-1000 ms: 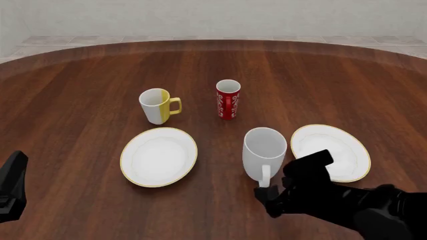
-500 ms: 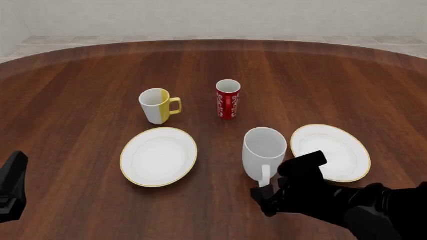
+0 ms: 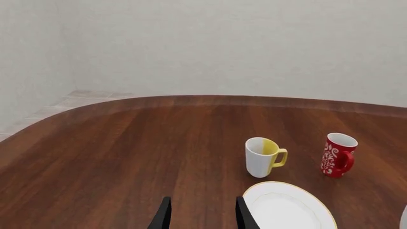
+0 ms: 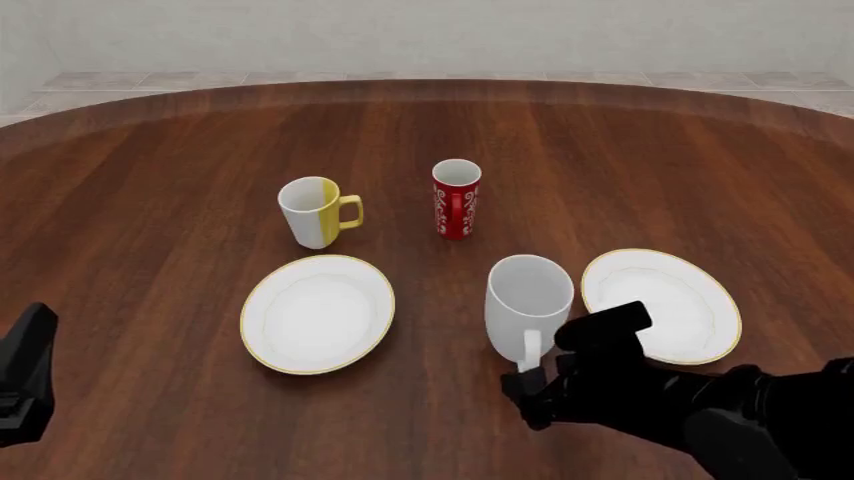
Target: Put the white mug on the left plate.
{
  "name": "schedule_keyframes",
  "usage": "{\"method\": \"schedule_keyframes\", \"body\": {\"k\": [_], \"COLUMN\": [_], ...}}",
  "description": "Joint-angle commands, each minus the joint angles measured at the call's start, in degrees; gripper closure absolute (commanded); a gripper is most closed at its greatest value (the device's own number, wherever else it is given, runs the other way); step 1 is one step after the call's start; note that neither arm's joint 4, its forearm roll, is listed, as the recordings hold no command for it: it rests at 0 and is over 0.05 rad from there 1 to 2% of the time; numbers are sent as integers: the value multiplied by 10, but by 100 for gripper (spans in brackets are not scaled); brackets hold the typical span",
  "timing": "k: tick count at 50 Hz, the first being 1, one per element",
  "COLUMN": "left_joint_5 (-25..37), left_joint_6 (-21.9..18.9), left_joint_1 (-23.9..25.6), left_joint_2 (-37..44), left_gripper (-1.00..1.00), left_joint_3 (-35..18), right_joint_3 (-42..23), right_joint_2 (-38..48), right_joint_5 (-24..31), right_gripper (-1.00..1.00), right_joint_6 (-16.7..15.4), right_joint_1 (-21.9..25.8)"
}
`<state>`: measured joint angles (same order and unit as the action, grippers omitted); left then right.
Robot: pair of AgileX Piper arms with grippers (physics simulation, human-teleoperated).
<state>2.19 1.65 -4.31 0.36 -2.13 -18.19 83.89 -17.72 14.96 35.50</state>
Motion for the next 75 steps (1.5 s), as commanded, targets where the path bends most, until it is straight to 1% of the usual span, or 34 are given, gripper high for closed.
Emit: {"method": "schedule_keyframes", "body": {"k": [1, 25, 26, 33, 43, 47, 50, 55, 59, 66, 67, 75], "left_joint_5": [-2, -8, -9, -8, -19, -23, -40, -41, -51, -51, -52, -55], "left_joint_6": [0, 0, 0, 1, 1, 1, 0, 1, 1, 1, 1, 1], "left_joint_1": [0, 0, 0, -2, -1, -2, -2, -5, -5, -3, -4, -3], "left_joint_2": [2, 5, 7, 4, 15, 18, 34, 36, 46, 45, 46, 49], "left_gripper": [-100, -100, -100, -100, -100, -100, -100, -100, -100, -100, -100, -100], "left_joint_3": [2, 7, 8, 9, 13, 14, 16, 16, 17, 18, 18, 19], "right_joint_3": [-1, -11, -11, -12, -11, -10, -9, -10, -11, -14, -15, -19], "right_joint_2": [1, -7, -9, -12, -18, -29, -36, -50, -48, -55, -61, -78], "right_joint_5": [-1, 9, 10, 13, 14, 18, 20, 28, 28, 35, 39, 55], "right_gripper": [-100, -100, 100, 100, 100, 100, 100, 100, 100, 100, 100, 100], "right_joint_6": [3, 15, 14, 17, 11, 4, -3, -13, -19, -28, -33, -36], "right_joint_1": [-1, 3, 2, 5, 1, -1, -2, -2, 0, 13, 14, 22]}}
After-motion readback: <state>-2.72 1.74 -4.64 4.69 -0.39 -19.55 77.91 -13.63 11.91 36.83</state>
